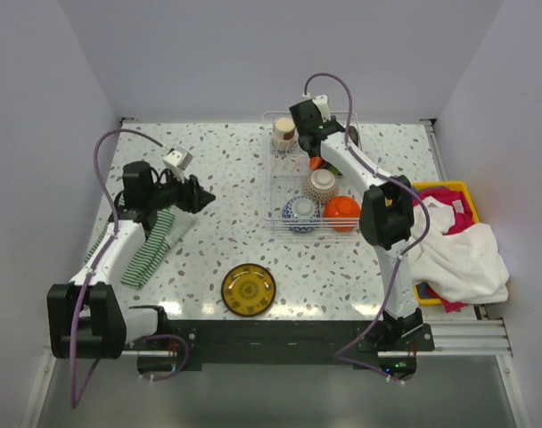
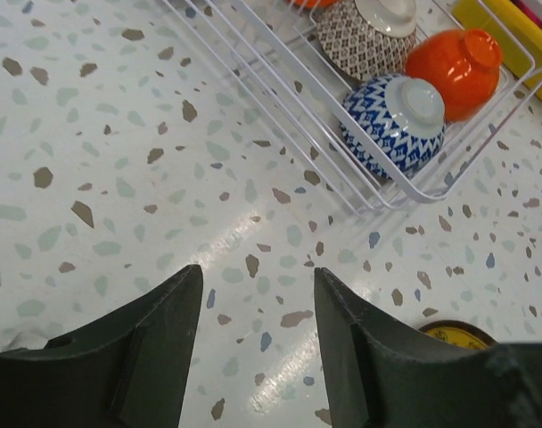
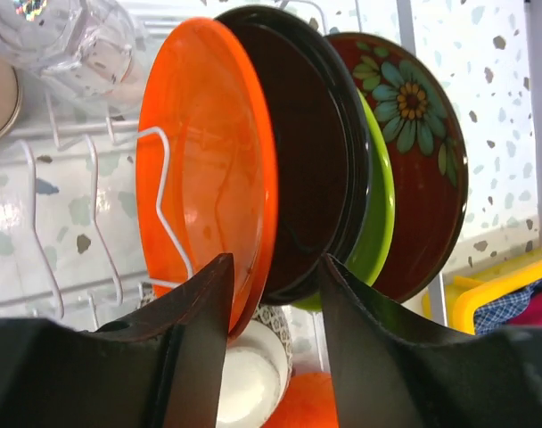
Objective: Load the mixed dishes into the dish rack
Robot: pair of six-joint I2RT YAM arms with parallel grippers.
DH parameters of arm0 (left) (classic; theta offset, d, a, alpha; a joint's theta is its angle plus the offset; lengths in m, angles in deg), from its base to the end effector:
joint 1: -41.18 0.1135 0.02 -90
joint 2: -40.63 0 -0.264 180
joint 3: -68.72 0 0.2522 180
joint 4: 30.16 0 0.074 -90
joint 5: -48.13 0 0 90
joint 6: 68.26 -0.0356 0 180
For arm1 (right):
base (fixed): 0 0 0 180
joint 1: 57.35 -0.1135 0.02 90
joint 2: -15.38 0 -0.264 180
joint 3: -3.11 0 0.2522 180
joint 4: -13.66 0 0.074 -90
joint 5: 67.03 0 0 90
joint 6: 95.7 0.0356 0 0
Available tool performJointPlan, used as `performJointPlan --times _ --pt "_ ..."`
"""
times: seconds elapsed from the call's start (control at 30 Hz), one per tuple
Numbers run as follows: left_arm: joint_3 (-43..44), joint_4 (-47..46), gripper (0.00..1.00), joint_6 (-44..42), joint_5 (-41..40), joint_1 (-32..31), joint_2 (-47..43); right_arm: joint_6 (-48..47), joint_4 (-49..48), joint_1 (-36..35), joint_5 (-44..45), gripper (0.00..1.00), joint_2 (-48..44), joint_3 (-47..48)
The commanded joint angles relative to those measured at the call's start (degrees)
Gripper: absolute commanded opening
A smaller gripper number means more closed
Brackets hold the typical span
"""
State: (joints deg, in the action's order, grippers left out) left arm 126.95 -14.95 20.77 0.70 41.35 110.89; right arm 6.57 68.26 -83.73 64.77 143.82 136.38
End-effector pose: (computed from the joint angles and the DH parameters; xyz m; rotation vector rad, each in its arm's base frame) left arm 0.2667 -0.0233 0.2636 0.4730 1.9305 -0.7416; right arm 0.4588 0.2011 0.2648 0.0352 2.2260 -0.5273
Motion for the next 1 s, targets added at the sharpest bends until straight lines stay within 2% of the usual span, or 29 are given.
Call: performJointPlan --times 0.0,0.1,0.2,0.33,0.5,0.6,0.73,0.97 --pt "-1.2 4.7 0.58 -8.4 3.7 -1.9 2.9 0.3 4.1 0.3 -3.5 0.53 -8.5 0.5" --pt "-0.6 11.2 0.58 -17.1 6.5 -2.8 6.3 1.2 8.6 0.2 -5.9 0.58 -11.8 2.4" --pt "-0.3 16.7 0.59 -25.2 8.3 -4.5 9.4 1.5 9.9 0.0 -6.4 0.61 -16.2 0.3" --pt "1.3 24.4 0.59 -34.8 8.4 -8.6 13.2 1.0 7.8 0.0 -9.1 0.64 -23.1 -11.3" --pt "2.4 28.5 0.58 -39.5 6.9 -13.5 17.4 1.0 6.5 -0.1 -19.5 0.64 -30.2 -22.4" --pt "2.7 28.5 0.58 -40.6 5.6 -14.1 18.8 -0.4 6.3 -0.1 -24.6 0.71 -33.1 -27.6" --pt "4.0 31.1 0.57 -42.6 5.8 -15.0 21.0 -0.4 5.9 0.0 -26.3 0.73 -36.0 -31.1" --pt "5.5 33.7 0.56 -43.9 5.4 -20.4 24.7 -0.1 4.6 0.0 -26.5 0.73 -39.9 -35.5"
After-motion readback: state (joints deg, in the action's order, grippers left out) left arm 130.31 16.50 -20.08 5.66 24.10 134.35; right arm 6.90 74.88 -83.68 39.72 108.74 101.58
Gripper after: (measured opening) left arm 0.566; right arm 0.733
